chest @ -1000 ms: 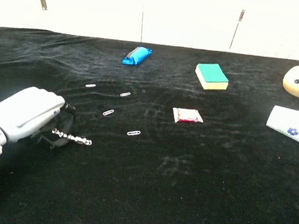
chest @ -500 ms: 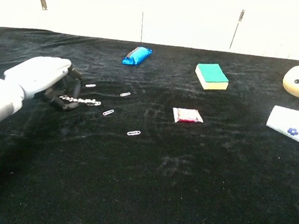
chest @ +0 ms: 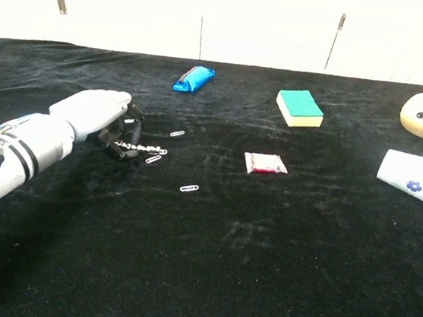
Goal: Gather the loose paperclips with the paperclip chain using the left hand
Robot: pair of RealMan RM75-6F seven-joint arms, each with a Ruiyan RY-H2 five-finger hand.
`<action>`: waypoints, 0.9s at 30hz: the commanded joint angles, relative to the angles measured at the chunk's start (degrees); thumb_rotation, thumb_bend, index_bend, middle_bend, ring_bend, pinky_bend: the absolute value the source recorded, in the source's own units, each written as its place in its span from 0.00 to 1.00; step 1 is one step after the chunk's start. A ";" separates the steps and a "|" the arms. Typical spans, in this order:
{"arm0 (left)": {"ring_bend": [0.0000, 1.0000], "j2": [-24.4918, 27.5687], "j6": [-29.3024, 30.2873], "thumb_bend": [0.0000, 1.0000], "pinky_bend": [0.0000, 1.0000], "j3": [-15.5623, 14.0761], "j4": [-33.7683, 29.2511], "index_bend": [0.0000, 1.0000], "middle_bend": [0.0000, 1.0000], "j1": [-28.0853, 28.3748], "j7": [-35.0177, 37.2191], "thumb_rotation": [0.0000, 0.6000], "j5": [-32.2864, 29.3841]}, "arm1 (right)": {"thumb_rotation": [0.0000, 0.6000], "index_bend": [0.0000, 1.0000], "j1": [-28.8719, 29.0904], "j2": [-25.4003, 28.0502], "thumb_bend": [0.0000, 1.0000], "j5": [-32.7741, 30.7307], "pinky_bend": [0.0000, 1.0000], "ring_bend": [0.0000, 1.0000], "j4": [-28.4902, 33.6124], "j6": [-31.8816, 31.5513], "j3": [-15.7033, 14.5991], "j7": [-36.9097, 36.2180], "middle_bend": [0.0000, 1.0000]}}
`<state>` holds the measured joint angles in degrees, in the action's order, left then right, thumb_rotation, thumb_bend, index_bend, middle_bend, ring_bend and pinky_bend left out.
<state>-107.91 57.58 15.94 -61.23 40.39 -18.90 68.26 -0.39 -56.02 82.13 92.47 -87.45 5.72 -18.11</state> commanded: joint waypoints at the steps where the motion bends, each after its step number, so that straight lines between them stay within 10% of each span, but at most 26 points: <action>1: 1.00 -1.10 -1.21 0.40 1.00 0.18 2.13 0.74 1.00 1.01 -0.07 1.00 -1.00 | 1.00 0.00 -0.20 -0.04 0.36 -0.01 0.00 0.01 -0.04 -0.24 0.00 -0.07 0.04; 27: 1.00 1.40 -3.10 0.40 1.00 4.26 8.06 0.74 1.00 4.84 1.95 1.00 -4.60 | 1.00 0.00 0.26 -0.15 0.36 -1.22 0.00 0.01 -0.12 1.86 0.40 0.24 0.04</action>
<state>-106.80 54.89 19.87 -53.59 44.89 -17.03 64.06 -0.21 -56.15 81.02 92.33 -85.72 6.08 -17.97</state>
